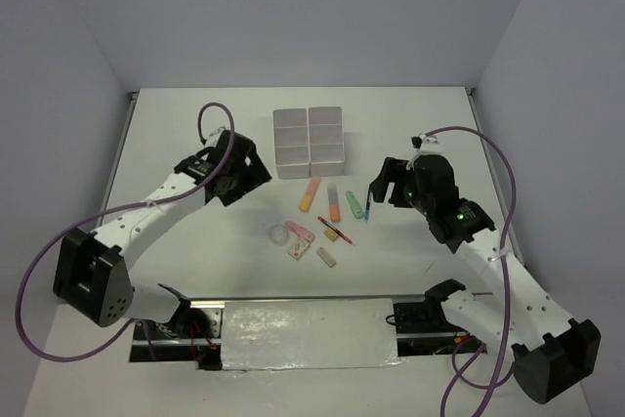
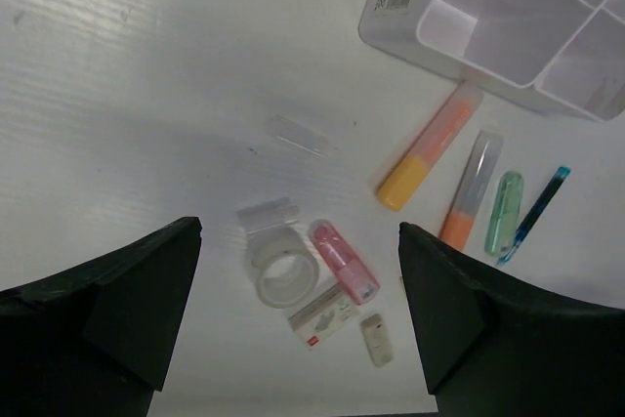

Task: Sort the stationery into containers
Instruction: Pick up the pen cap from the center of the board, then pick up the pen from the center of the board, then place the pen at the center of the board.

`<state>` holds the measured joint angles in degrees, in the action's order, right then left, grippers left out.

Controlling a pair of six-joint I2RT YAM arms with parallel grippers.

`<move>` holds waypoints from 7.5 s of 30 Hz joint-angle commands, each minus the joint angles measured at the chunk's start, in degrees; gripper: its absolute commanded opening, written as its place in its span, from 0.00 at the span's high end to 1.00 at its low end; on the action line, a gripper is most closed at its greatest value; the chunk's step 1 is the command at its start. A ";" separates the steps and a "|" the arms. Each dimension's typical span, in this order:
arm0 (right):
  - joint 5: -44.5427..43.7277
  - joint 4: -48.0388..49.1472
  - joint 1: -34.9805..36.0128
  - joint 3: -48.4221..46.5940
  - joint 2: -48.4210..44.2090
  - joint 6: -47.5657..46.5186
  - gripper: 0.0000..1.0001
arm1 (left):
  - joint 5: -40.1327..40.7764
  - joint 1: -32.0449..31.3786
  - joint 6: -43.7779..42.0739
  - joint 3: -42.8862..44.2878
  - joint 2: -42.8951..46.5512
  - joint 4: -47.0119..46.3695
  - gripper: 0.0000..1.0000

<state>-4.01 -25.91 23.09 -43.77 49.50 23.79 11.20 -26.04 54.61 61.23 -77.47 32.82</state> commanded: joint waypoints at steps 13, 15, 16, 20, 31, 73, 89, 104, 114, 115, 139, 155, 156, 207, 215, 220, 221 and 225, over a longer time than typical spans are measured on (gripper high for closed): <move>-1.18 4.11 -0.33 4.22 -5.02 0.73 0.19 | 9.19 -5.42 37.32 9.43 -21.14 8.49 0.27; -0.83 4.38 -0.33 4.66 -5.11 0.55 0.19 | 8.58 -5.42 37.85 11.09 -23.33 8.84 0.29; -0.56 4.47 -0.33 4.74 -5.02 0.38 0.19 | 8.49 -5.42 38.11 11.71 -24.21 9.63 0.29; 1.81 5.17 -0.33 4.83 -4.67 0.20 0.19 | 7.69 -5.60 39.43 14.17 -27.55 11.30 0.35; 3.57 6.84 -0.24 5.89 -6.87 -0.24 0.19 | 6.20 -6.04 40.40 17.08 -32.39 12.89 0.40; -6.97 3.94 -0.33 5.09 -0.45 3.80 0.20 | 4.54 -5.42 33.64 1.88 -12.10 -4.77 1.00; -13.65 5.43 0.72 2.64 8.68 7.58 0.26 | -12.78 -1.03 16.94 -5.07 7.94 -14.71 1.00; -14.27 4.91 1.25 -11.41 37.33 6.88 0.41 | -3.03 1.34 -2.22 0.65 18.13 2.42 1.00; -12.43 3.59 1.17 -14.42 49.37 7.23 0.53 | -4.52 3.37 -7.06 0.91 21.75 4.89 1.00; -11.90 3.67 1.25 -14.15 49.82 7.32 0.54 | -4.52 3.37 -7.23 0.73 21.92 4.80 1.00; -15.16 8.39 0.90 -1.69 26.73 28.55 1.00 | -10.76 3.54 -5.48 -7.17 22.80 -11.61 1.00; -4.16 21.34 3.01 18.62 -6.77 79.89 1.00 | -29.48 -3.92 -13.73 -18.86 18.59 -65.67 1.00; -4.60 21.95 3.62 18.81 -7.48 83.92 1.00 | -29.66 -4.54 -14.35 -19.83 18.50 -67.78 1.00; -22.01 5.38 13.03 -13.01 13.67 -3.09 1.00 | -0.31 -16.94 -30.44 5.47 26.13 -23.53 1.00; -9.61 -15.58 3.73 -21.10 38.91 -22.30 1.00 | 3.04 -16.85 -32.02 2.32 34.31 -6.02 1.00; 1.12 -11.35 -3.66 -22.40 44.71 -20.28 1.00 | 1.98 -16.85 -35.00 -2.68 37.39 -3.90 1.00; 0.33 -12.66 -3.67 -23.54 47.42 -20.28 1.00 | 1.63 -16.85 -35.88 -3.31 37.92 -4.25 1.00; -2.40 -16.00 -5.51 -28.81 56.46 -17.47 1.00 | 1.28 -16.85 -37.64 -7.00 39.94 -6.18 1.00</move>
<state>-7.22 -38.70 18.22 -68.05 100.57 5.63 12.82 -42.87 19.70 55.44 -39.11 27.81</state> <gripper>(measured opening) 0.037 0.249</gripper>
